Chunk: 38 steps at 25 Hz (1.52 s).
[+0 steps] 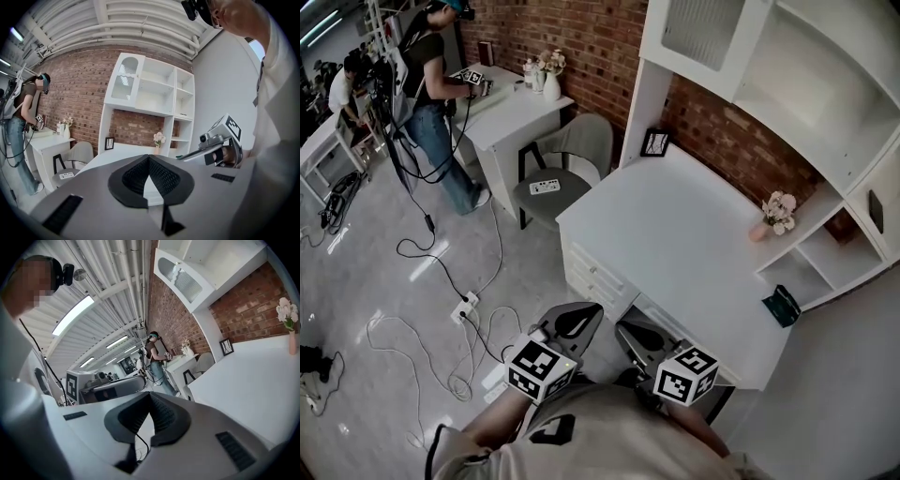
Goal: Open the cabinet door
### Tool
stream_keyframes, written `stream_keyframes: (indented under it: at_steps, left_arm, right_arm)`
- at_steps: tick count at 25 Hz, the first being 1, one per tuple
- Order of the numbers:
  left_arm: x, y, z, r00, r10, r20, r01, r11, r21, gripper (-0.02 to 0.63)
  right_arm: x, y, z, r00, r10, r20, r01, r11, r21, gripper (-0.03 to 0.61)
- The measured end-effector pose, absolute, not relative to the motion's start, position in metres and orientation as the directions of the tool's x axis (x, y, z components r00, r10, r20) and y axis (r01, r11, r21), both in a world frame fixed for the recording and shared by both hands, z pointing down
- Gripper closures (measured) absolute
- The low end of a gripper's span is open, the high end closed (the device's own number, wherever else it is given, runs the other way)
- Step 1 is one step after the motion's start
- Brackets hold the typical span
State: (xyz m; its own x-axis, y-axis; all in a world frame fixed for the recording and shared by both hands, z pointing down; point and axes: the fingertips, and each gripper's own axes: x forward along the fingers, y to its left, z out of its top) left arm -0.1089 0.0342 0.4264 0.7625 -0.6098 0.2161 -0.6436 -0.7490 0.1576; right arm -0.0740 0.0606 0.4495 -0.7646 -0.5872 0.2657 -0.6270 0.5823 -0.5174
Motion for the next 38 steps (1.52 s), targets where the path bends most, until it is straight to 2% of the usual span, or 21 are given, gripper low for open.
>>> stream_keyframes:
  at_steps: [20, 26, 32, 38]
  left_arm:
    - [-0.035, -0.014, 0.404, 0.654, -0.721, 0.228, -0.75, -0.658, 0.071, 0.598]
    - [0.004, -0.027, 0.401, 0.658, -0.723, 0.208, -0.746, -0.665, 0.047, 0.597]
    - [0.008, -0.058, 0.385, 0.588, -0.787, 0.187, -0.799, -0.601, -0.019, 0.597]
    - [0.037, -0.06, 0.388, 0.594, -0.779, 0.203, -0.792, -0.61, -0.023, 0.597]
  right_arm:
    - [0.01, 0.01, 0.444, -0.827, -0.515, 0.227, -0.549, 0.647, -0.53, 0.557]
    - [0.056, 0.004, 0.446, -0.819, -0.525, 0.231, -0.559, 0.638, -0.53, 0.557]
    - [0.102, -0.002, 0.444, -0.806, -0.545, 0.232, -0.577, 0.634, -0.515, 0.557]
    - [0.124, -0.005, 0.448, -0.809, -0.539, 0.234, -0.571, 0.627, -0.53, 0.557]
